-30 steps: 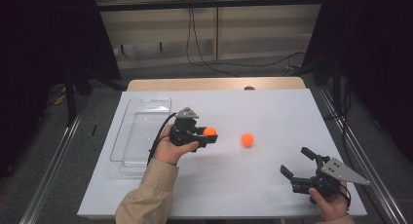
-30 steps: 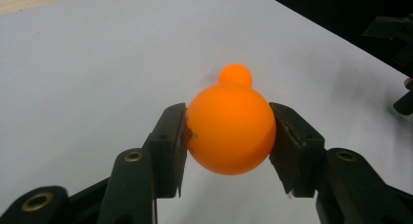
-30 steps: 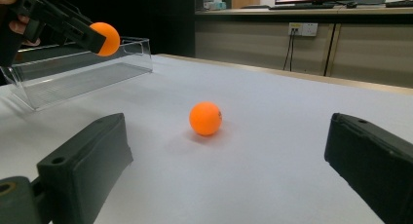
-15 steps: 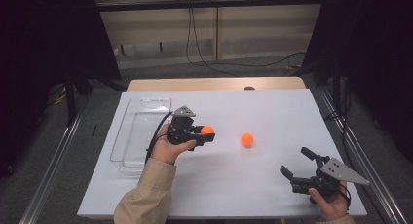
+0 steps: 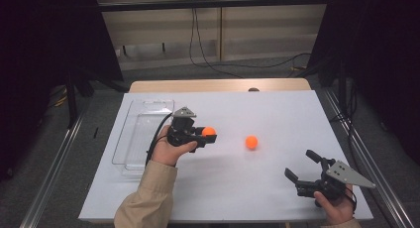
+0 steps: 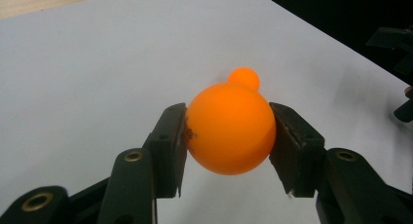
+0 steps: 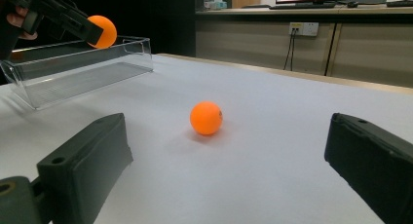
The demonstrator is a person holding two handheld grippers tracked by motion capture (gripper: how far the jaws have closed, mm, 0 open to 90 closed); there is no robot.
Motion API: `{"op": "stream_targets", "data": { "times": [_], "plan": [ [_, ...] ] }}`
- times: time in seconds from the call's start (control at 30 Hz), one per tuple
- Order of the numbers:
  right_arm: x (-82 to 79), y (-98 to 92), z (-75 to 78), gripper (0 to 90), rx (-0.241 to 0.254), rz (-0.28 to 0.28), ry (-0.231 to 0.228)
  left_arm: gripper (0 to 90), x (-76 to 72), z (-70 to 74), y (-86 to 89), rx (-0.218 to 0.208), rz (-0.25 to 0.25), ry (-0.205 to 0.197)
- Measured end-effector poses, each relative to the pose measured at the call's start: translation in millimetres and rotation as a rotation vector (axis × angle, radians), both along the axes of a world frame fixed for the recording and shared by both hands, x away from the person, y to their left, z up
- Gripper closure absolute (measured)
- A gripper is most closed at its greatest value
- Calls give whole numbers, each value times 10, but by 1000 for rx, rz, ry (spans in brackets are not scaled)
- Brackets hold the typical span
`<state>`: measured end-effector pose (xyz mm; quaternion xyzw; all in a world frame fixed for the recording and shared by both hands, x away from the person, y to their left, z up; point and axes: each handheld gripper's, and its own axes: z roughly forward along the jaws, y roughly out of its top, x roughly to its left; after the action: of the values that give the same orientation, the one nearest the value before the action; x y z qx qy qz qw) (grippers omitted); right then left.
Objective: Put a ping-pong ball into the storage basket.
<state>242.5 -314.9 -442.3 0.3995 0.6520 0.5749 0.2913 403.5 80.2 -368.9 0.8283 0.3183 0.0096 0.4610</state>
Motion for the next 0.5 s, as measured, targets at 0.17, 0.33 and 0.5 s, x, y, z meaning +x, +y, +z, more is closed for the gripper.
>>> {"op": "stream_targets", "data": {
  "times": [0.17, 0.33, 0.5],
  "plan": [
    [0, -1, 0, 19, -3, 1, -1, 509, 3, 13, 22, -3, 8, 0],
    [0, 0, 0, 20, -2, 2, -1, 509, 7, 23, 45, -7, 15, 0],
    [1, 0, 0, 19, -2, 0, -1, 509, 12, 34, 67, -9, 19, -5]
  ]
}}
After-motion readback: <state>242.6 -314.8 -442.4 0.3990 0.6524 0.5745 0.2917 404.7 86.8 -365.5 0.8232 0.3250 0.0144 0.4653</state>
